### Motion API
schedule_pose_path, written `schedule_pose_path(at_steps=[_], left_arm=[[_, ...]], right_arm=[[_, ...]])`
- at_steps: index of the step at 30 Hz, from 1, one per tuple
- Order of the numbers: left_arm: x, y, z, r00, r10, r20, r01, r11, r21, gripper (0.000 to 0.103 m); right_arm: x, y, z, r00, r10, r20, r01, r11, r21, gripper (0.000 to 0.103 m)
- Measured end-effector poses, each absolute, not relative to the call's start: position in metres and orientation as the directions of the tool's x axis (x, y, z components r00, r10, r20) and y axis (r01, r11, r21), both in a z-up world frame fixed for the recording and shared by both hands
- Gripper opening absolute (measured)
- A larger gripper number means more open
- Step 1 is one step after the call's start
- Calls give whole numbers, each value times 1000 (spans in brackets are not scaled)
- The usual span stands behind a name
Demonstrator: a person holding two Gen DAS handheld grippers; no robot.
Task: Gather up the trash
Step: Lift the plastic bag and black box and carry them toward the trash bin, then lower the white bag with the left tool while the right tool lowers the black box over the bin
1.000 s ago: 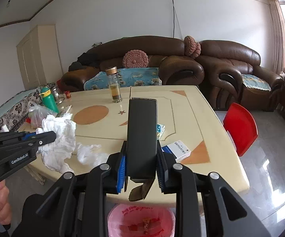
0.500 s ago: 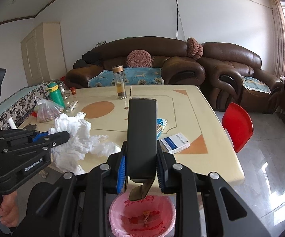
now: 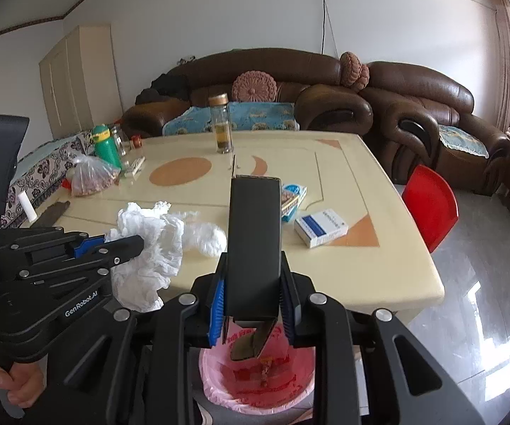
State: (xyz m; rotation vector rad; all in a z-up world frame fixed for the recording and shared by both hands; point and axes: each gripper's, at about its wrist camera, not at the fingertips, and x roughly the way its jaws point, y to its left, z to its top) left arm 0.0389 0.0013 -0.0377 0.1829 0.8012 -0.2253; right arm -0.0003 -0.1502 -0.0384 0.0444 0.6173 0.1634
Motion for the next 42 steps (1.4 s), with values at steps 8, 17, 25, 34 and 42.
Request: schedule_pose_path(at_steps=[8, 17, 25, 34, 42], left_arm=[[37, -1, -56, 642, -140, -753, 288, 955, 68, 9], [39, -5, -95, 574, -133, -808, 306, 950, 61, 9], [46, -4, -128, 505, -124, -854, 302, 953, 40, 9], [53, -5, -165, 417, -140, -898, 320, 947, 1, 9], [62, -11, -197, 342, -140, -929, 319, 947, -26, 9]], right_arm=[[-1, -143, -57, 774, 170, -609, -150, 985, 84, 26], [3, -140, -97, 712, 184, -677, -158, 982, 100, 26], [11, -140, -133, 648, 190, -738, -155, 981, 116, 26], [21, -155, -168, 584, 185, -791, -112, 983, 147, 26], [29, -157, -202, 508, 202, -837, -107, 979, 171, 26]])
